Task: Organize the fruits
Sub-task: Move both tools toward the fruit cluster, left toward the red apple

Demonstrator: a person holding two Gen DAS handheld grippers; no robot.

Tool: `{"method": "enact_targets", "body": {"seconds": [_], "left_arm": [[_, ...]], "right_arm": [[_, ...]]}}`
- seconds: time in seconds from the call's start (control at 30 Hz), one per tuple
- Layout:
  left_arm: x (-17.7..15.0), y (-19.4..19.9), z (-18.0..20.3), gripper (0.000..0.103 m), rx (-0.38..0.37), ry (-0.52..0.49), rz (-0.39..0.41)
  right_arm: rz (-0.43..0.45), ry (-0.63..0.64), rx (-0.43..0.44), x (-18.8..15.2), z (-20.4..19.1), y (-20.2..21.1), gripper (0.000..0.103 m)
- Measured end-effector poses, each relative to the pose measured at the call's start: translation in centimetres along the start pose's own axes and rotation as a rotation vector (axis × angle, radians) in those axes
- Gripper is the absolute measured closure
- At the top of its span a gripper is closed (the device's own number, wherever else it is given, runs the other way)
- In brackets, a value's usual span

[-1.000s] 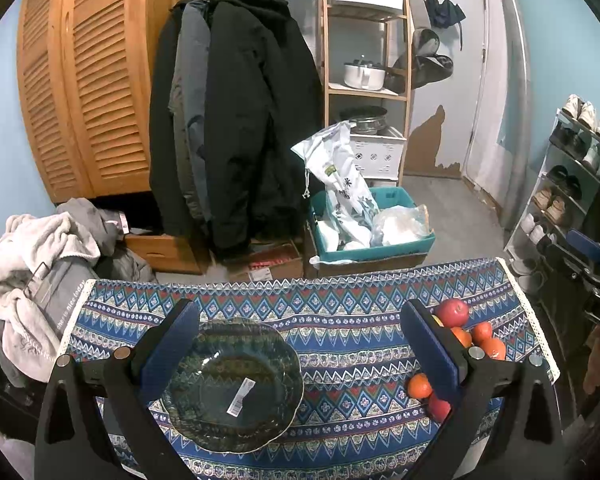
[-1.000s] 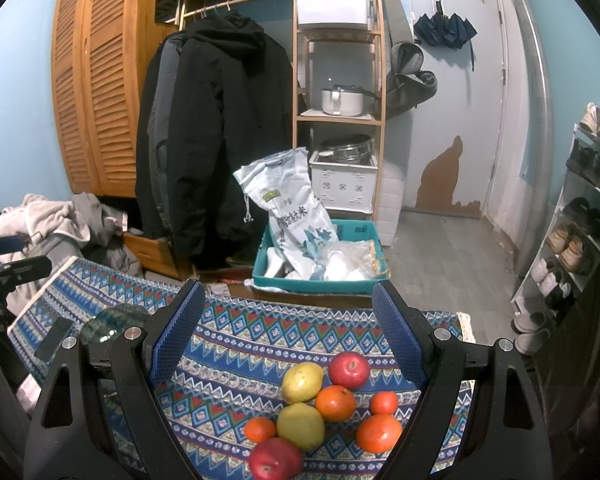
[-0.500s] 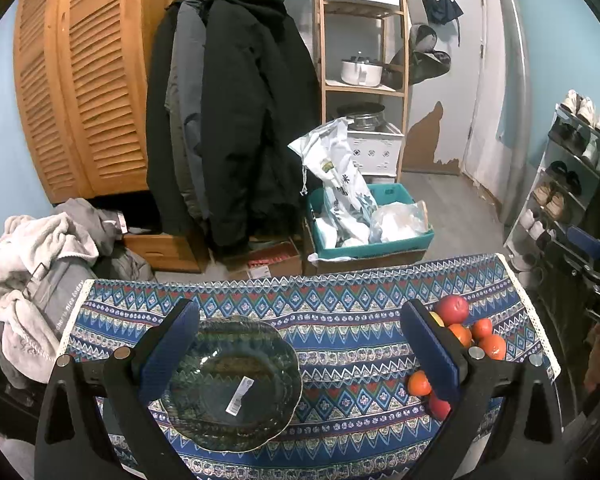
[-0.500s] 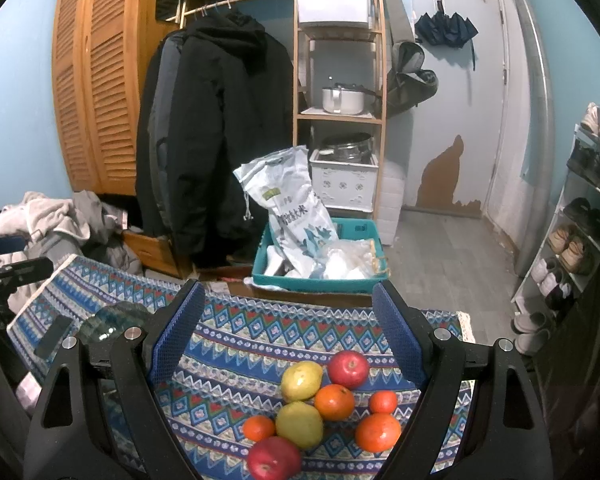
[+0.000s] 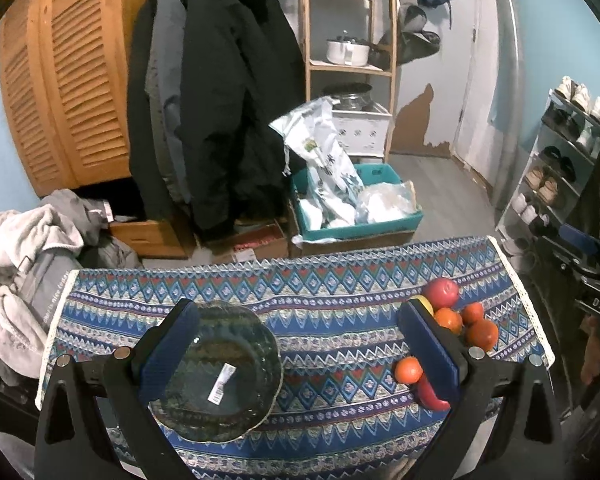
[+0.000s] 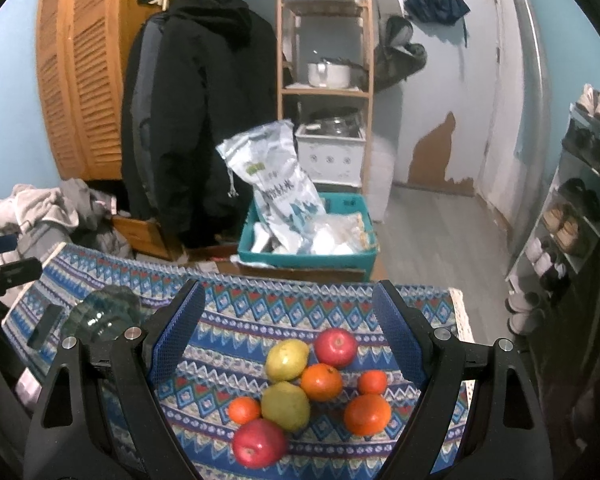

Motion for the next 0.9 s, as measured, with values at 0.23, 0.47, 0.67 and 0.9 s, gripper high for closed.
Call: {"method": "enact_targets", "body": {"seconds": [0.23,0.47,0.67,0.9], "left_arm": [[-1.5,-2.5,2.9,0.001,-0.037,-0.038,-0.077],[-3.9,-5.3,6.0,0.001,-0.058,-0.087,-0.171],[-5.0,-7.0,8.5,0.001,-0.076,-0.127,-0.196],[-7.8,-10.3,11.8,0.002,-0.148,-0.122,-0.313]], "right_arm": [[-0.063,-0.018,-0.055,-1.3,2.5,-1.2,0.019],[-0.159,-0.047,-0.101,-4.1,5.6,-2.9,0.019],[-0.242,-0.069,-0.118,-7.1,8.0,-4.3,0.019],[-0.312,-0.094,-0.135,-10.4,10.1,-5.3,0.019]]}}
Point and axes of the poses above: each gripper's, at about its wrist camera, not at the fingertips, and y roughly against the way its jaws point, z to its right, x to its top, the point moved 8 cm from there along -y, roughly the way its jaws point, and after that the axes turned 4 degrees about -y, right-handed, at the moved point
